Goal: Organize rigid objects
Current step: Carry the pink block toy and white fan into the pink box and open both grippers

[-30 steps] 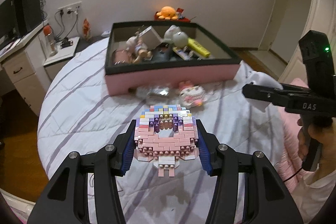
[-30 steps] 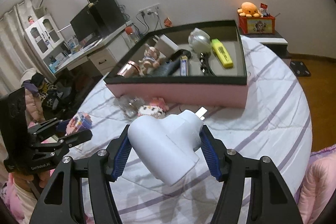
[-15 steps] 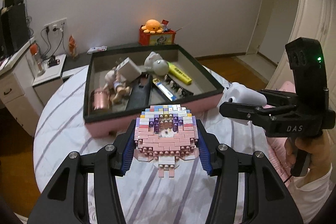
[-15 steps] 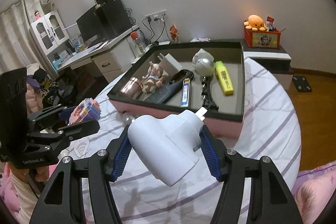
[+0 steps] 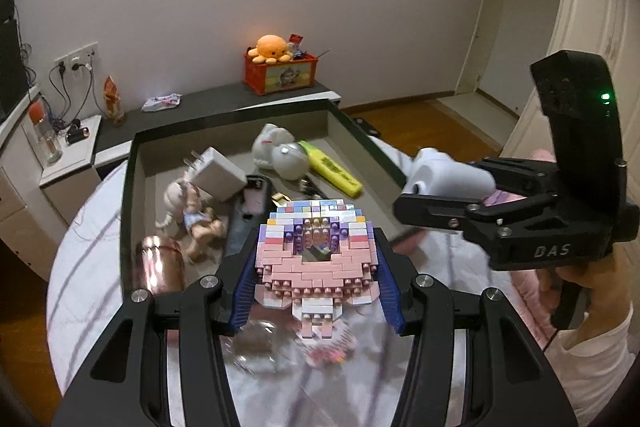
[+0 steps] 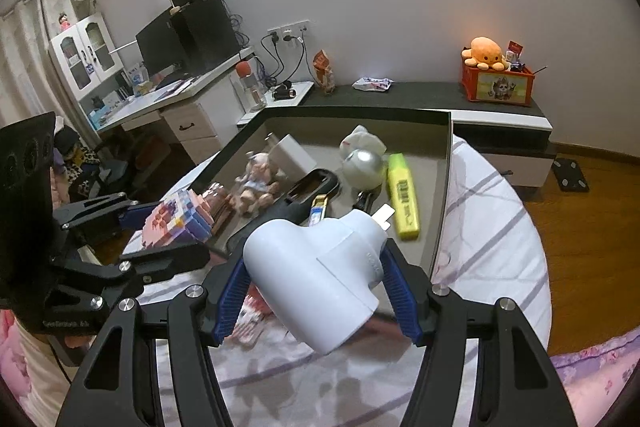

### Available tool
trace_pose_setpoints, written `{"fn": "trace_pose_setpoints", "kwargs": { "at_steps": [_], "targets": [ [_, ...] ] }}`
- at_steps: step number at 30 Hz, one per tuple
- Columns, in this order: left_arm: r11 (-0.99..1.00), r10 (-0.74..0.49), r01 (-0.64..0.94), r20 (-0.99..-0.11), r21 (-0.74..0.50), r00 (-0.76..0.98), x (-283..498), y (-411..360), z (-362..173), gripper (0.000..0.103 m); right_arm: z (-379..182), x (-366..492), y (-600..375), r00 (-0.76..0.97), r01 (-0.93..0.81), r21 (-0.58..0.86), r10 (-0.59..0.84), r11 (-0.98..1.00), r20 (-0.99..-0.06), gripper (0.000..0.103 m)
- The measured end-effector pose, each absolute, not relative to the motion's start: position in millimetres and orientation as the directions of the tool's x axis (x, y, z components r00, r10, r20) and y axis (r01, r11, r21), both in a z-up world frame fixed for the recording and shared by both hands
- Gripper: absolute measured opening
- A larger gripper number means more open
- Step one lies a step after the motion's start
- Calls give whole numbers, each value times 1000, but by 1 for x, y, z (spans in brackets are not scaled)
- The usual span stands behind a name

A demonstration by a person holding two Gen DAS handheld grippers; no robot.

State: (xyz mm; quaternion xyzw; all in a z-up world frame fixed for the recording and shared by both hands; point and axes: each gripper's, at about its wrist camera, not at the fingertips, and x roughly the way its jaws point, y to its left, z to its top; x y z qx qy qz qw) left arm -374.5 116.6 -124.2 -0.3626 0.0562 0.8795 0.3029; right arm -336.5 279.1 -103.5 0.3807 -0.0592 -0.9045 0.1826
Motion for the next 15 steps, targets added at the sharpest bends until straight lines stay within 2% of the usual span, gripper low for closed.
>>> {"fn": "trace_pose_setpoints", "kwargs": {
  "at_steps": [15],
  "targets": [
    [-848,421,-521,-716,-94,-556,-428,102,-137,52,-110,-393,282,-610,294,207,-350,-933,-711,64]
  ]
}}
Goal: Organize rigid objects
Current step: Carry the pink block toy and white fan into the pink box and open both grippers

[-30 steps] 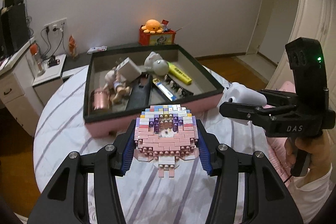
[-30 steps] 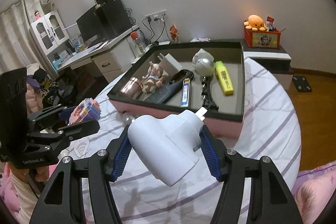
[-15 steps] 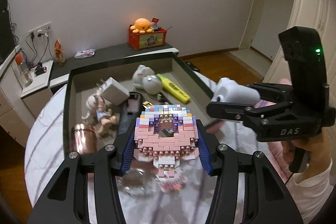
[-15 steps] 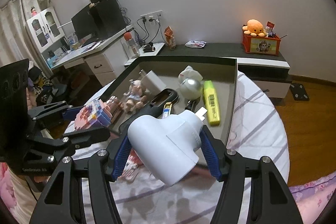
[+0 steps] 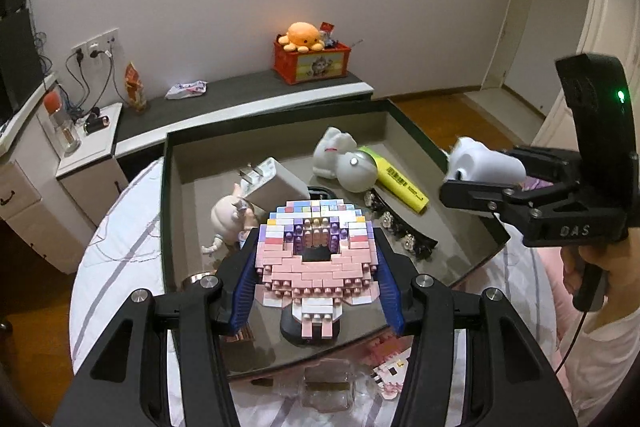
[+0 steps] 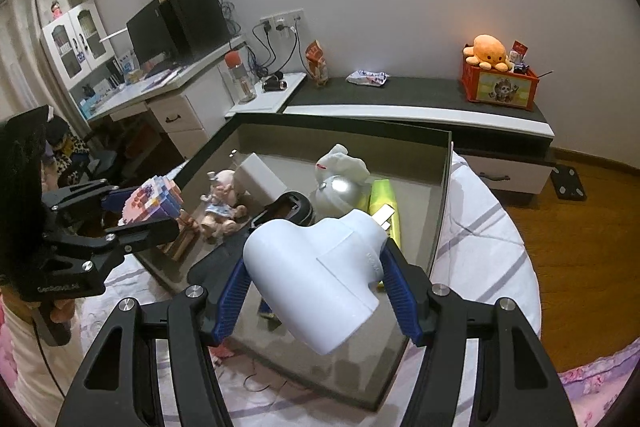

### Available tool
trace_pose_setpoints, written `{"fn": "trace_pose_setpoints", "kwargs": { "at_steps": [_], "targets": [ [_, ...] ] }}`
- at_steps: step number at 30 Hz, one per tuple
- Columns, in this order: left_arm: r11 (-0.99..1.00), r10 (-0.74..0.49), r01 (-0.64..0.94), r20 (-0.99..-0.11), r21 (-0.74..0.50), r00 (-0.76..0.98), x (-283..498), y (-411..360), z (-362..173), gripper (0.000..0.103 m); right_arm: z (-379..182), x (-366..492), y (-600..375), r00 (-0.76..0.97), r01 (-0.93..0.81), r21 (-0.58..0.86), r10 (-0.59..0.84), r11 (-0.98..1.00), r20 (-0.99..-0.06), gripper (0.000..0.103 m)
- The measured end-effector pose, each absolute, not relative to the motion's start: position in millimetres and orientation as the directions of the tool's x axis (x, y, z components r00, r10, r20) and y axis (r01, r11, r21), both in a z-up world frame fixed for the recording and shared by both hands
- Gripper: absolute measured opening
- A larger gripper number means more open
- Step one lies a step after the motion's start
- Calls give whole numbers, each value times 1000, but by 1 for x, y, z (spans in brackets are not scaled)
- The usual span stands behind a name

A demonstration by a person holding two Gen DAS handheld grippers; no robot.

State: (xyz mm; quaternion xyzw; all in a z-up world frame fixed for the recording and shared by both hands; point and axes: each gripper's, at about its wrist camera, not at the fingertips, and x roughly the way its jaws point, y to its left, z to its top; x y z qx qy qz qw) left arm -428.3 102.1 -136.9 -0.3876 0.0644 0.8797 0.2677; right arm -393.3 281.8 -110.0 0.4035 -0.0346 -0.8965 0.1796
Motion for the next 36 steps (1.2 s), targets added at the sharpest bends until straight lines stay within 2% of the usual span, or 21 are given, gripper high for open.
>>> {"fn": "trace_pose_setpoints", "kwargs": {
  "at_steps": [9,22,27,29,36],
  "targets": [
    [-813,460,-569,-739,-126,-493,-432,121,-155,52,-119,-408,284,-592,293,194,-337,-936,-732,64],
    [-787,422,-609,-803,-95,-421,-439,146,-189,53,-125,-450,292,-599,233,128,-246,-964,-762,64],
    [-789,424,-608,-794,-87,-437,-437,141,-185,61,-129,-472,293,-599,216,107,-219,-970,-770,64],
    [-786,435,-612,-783,-90,-444,-436,138,-182,68,-132,-481,293,-594,210,102,-210,-972,-777,64],
    [-819,435,-564,-752,-102,-495,-440,123,-169,81,-138,-506,286,-587,202,38,-152,-979,-795,64]
  ]
}}
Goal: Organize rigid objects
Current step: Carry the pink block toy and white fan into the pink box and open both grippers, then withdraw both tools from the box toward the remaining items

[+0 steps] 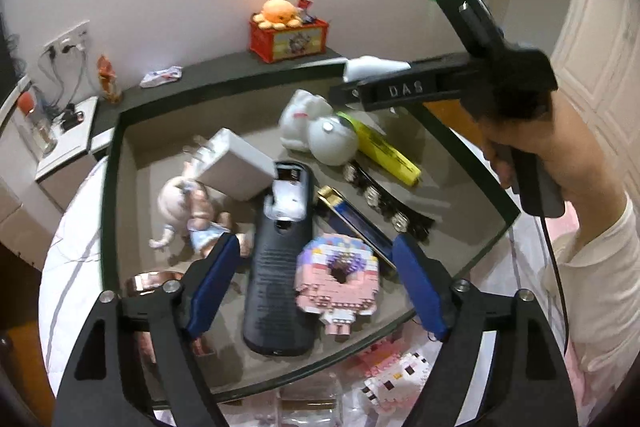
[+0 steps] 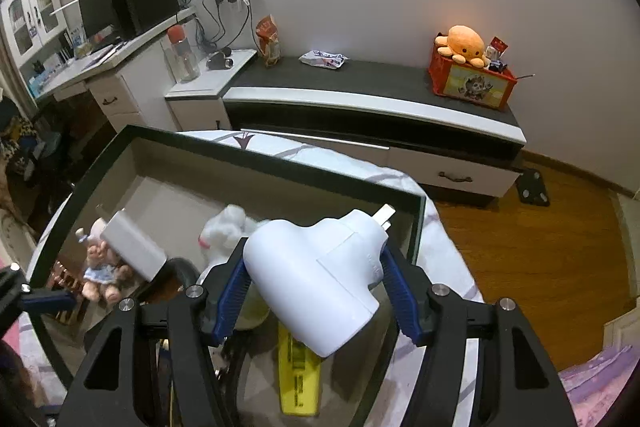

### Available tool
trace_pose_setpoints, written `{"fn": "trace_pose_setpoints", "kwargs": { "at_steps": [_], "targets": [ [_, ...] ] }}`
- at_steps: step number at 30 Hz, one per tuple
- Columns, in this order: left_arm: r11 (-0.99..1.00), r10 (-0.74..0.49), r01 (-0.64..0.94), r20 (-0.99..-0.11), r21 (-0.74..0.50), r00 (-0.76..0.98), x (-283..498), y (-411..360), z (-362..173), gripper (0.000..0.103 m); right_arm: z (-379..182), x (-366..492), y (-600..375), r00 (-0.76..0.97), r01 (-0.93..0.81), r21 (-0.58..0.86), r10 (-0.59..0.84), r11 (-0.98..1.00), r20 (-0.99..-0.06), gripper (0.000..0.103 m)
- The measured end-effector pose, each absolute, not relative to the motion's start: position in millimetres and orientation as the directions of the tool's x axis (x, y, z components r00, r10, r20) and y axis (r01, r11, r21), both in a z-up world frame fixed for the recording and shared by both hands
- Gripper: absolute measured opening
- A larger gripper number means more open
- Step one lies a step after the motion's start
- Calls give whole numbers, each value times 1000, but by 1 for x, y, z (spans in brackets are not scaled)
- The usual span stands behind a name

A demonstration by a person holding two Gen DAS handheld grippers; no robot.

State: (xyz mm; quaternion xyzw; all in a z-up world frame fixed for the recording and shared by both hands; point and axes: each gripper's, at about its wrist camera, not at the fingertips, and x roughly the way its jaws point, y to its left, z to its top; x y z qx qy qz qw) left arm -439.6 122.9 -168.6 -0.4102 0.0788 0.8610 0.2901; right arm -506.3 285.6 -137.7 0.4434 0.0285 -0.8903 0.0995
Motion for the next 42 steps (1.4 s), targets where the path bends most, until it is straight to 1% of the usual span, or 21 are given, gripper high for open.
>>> {"fn": "trace_pose_setpoints", "kwargs": {
  "at_steps": [2,4,9,12,22,31,42],
  "targets": [
    [-839,420,-535,-748,-103,-515,-443,118,-167,84,-139,-512,282,-581,202,0,-120,-979,-805,64],
    [-873,370,-480,-752,-82,-546,-447,113,-167,86,-140,-517,281,-574,201,-26,-96,-979,-813,64],
    [-909,323,-409,-756,-80,-569,-456,103,-170,87,-142,-524,275,-562,198,-95,-33,-976,-826,64],
    [-923,290,-380,-763,-64,-578,-459,100,-174,87,-142,-524,276,-561,198,-104,-25,-975,-828,64],
    [-932,243,-361,-775,-20,-583,-459,100,-176,90,-139,-512,277,-566,191,-81,-42,-978,-823,64],
    [-938,195,-345,-782,27,-592,-450,99,-173,90,-135,-491,278,-569,199,-50,-73,-979,-819,64],
    [-936,193,-350,-771,41,-607,-422,97,-157,90,-114,-442,279,-597,201,-30,-98,-979,-796,65]
  ]
}}
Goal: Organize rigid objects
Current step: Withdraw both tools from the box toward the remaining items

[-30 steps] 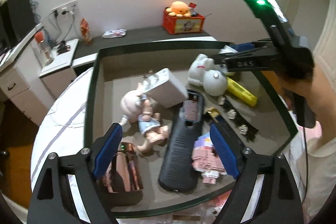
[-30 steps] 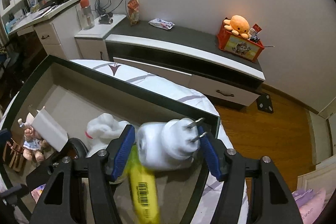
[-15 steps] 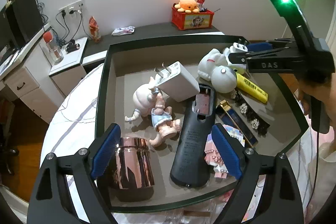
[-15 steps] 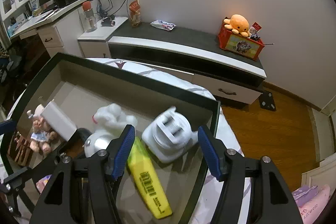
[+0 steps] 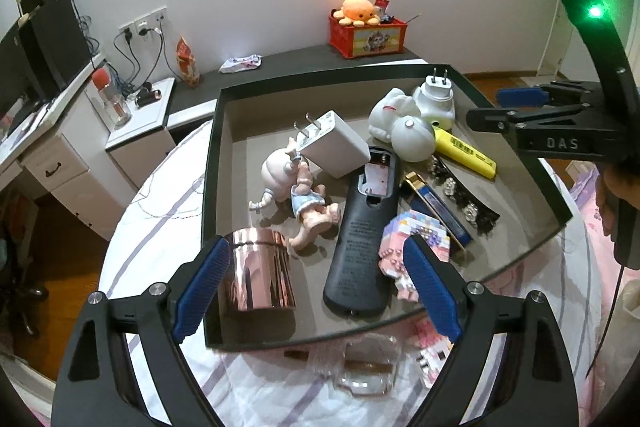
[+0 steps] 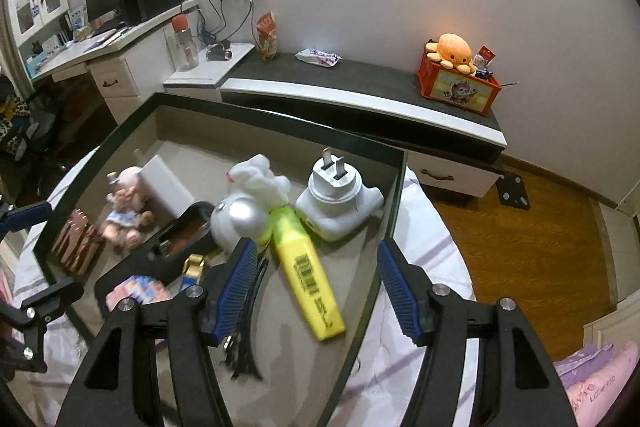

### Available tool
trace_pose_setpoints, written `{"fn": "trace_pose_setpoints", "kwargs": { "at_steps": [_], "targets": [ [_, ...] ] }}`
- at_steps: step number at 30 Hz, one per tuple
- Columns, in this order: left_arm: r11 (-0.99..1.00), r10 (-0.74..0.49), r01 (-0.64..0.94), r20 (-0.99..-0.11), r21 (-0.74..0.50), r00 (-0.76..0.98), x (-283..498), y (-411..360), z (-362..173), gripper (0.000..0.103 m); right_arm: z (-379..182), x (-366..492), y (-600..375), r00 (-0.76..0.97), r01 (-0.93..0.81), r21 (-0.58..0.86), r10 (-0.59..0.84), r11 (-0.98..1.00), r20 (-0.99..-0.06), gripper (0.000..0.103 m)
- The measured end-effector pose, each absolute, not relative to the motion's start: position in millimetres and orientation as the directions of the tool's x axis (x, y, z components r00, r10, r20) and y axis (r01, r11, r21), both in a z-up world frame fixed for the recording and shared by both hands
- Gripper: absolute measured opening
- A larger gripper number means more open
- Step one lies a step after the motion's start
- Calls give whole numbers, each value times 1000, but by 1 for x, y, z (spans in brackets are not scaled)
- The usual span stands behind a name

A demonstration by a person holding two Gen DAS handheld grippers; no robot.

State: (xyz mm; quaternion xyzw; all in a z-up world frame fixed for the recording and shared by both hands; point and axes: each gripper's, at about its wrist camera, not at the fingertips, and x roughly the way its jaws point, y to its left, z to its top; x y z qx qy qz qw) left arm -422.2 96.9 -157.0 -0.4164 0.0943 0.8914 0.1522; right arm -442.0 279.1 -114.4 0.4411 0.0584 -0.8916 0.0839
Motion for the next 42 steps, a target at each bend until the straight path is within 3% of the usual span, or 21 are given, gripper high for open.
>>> {"fn": "trace_pose_setpoints", "kwargs": {
  "at_steps": [4,20,25,31,35,42],
  "targets": [
    [-935,195,-351,-764,44,-616,-410,95,-149,90,-107,-426,279,-608,198,-20,-107,-980,-787,69],
    [-936,185,-343,-716,80,-673,-334,71,-122,93,-80,-335,254,-650,246,17,-179,-969,-738,72],
    [-945,156,-313,-703,99,-694,-307,58,-123,93,-78,-295,242,-663,265,38,-210,-963,-719,77],
    [-968,134,-241,-665,71,-734,-276,32,-123,94,-81,-256,226,-664,284,87,-262,-955,-701,79],
    [-980,131,-196,-636,33,-761,-259,14,-123,102,-89,-236,214,-664,293,128,-299,-947,-685,82],
    [-986,109,-165,-658,24,-745,-249,-1,-141,102,-117,-230,191,-637,285,154,-307,-946,-707,82]
  ]
}}
